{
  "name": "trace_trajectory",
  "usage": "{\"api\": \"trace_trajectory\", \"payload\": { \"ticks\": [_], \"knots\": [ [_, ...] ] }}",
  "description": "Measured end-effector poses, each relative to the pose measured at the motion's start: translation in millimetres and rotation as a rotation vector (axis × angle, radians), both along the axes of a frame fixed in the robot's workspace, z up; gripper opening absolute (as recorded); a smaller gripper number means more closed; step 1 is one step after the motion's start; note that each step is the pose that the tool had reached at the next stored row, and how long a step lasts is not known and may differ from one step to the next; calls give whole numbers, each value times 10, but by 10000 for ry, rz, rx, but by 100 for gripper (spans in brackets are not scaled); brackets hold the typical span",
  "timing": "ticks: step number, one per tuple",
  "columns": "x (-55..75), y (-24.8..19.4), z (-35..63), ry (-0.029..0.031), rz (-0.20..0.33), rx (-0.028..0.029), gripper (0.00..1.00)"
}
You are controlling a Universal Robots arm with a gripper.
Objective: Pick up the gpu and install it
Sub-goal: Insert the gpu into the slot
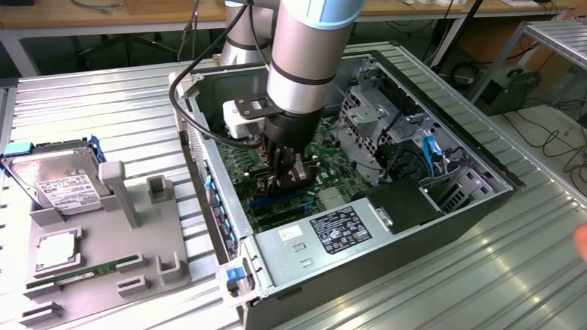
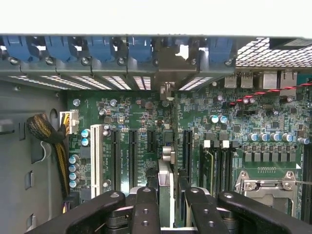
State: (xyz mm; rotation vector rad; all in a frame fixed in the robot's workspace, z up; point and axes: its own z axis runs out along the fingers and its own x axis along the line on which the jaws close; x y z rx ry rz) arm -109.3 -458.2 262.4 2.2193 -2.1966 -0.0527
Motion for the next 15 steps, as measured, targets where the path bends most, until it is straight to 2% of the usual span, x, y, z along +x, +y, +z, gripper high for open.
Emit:
{"api": "trace_trajectory", "payload": {
  "ticks": [4, 15],
  "knots": [
    [0, 4, -9, -1, 3, 25, 26],
    [0, 3, -60, 0, 3, 23, 26]
  ]
}}
